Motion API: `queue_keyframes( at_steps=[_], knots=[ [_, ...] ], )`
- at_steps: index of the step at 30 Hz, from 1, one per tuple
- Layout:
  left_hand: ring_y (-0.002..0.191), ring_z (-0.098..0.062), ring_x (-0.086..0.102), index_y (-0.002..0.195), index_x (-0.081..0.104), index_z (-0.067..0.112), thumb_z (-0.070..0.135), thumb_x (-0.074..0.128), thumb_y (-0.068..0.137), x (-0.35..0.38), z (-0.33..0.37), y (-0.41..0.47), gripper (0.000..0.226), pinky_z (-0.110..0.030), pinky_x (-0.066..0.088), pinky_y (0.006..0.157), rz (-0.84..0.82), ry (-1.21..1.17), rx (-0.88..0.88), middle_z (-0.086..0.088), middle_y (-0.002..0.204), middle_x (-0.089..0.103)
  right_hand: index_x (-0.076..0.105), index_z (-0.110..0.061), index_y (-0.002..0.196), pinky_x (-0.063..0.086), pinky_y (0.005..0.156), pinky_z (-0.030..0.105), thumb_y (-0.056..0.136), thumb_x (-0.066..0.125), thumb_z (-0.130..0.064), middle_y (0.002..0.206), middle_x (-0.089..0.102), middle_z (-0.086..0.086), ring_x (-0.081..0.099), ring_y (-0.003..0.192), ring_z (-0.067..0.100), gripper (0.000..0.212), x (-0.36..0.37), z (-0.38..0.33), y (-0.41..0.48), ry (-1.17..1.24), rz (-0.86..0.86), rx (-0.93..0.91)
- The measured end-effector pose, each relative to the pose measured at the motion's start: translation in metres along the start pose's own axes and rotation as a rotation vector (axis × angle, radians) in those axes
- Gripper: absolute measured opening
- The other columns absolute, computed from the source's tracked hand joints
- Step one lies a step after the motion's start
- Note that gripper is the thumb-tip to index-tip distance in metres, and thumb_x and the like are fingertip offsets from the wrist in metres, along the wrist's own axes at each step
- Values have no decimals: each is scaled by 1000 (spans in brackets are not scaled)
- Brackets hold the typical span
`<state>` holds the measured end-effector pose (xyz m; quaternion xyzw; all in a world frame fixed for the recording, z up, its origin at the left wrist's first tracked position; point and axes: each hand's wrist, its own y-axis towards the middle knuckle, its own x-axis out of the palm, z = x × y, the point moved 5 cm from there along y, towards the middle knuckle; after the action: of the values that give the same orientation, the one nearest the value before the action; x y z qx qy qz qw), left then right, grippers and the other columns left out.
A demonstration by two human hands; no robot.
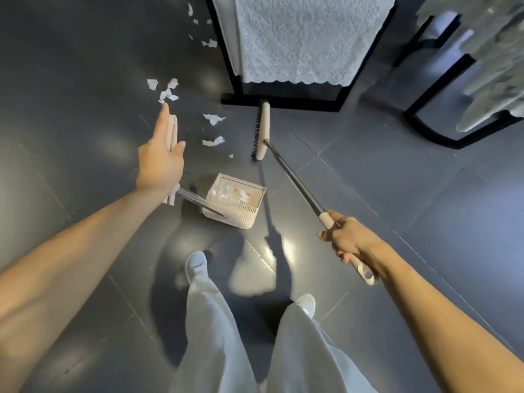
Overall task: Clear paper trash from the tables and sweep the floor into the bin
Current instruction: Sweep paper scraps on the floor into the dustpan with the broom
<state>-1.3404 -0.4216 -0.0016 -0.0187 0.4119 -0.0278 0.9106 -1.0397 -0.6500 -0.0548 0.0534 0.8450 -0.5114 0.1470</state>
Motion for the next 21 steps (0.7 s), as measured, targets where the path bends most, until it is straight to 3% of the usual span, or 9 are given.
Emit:
queue_keyframes(
  at_steps=[6, 9, 13, 18, 21],
  knots=[
    [124, -15, 48, 151, 22, 33, 9, 54, 93, -74, -66, 77, 70, -5, 29, 85, -15, -9, 73, 8, 144, 46, 38, -17, 141, 41, 43, 29, 91, 50, 2, 97, 60, 21, 44, 47, 20, 55, 77, -116, 39, -191, 104, -80],
    [114, -15, 51, 151, 23, 30, 7, 56, 92, -94, -94, 123, 71, -1, 30, 81, -33, 32, 148, 2, 140, 52, 42, -14, 134, 43, 42, 26, 91, 47, 0, 95, 57, 18, 52, 53, 24, 46, 117, -164, 60, -332, 151, -68],
    [108, -36, 58, 149, 23, 37, 14, 57, 92, -108, -122, 184, 70, -27, 41, 87, -56, 105, 149, -1, 133, 59, 45, -7, 125, 54, 56, 35, 90, 43, 2, 89, 56, 15, 58, 65, 30, 36, 169, -212, 81, -449, 132, -24],
    [124, -29, 50, 150, 25, 33, 13, 57, 93, -111, -130, 246, 68, -26, 35, 100, -101, 76, 186, 9, 142, 49, 35, -18, 142, 50, 46, 30, 90, 39, 3, 79, 43, 6, 52, 57, 21, 57, 216, -237, 89, -555, 102, -8],
    [125, -30, 48, 150, 25, 34, 14, 56, 93, -117, -138, 267, 68, -29, 36, 102, -115, 72, 163, 8, 142, 49, 38, -23, 141, 49, 45, 29, 86, 39, 4, 83, 49, 6, 53, 54, 21, 61, 229, -238, 79, -574, 14, -1]
  ],
)
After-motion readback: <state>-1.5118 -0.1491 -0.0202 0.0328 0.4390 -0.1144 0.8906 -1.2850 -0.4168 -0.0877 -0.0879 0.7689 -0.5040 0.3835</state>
